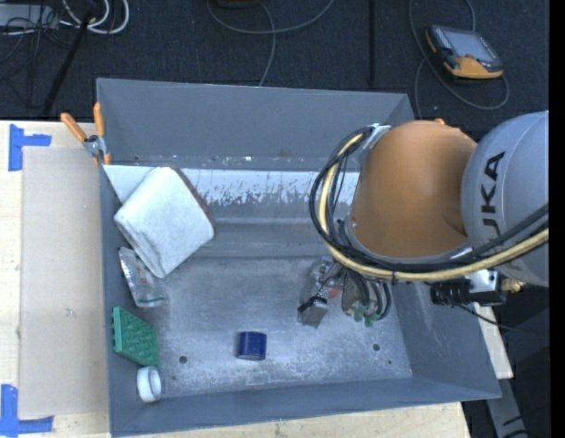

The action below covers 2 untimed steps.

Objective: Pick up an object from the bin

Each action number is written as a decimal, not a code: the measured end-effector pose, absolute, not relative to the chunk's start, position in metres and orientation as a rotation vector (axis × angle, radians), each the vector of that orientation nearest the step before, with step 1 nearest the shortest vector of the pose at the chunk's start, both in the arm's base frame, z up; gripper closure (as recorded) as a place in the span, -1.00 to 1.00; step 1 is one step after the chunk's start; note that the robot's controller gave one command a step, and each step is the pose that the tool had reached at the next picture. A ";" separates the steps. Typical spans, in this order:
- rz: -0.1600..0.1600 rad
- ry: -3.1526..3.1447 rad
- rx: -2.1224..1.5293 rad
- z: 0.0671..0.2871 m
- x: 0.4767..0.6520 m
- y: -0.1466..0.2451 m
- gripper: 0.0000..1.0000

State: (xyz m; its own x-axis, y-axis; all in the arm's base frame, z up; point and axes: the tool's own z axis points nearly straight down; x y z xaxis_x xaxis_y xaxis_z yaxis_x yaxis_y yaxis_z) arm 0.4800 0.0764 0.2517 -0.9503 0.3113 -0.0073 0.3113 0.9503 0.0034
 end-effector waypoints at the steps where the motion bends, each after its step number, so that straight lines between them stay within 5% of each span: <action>1: -0.006 3.080 0.660 0.171 0.468 0.088 1.00; 2: -0.002 3.075 0.656 0.174 0.470 0.089 -1.00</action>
Offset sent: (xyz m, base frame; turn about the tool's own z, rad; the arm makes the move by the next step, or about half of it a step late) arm -0.0101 0.0123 -0.0761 0.1059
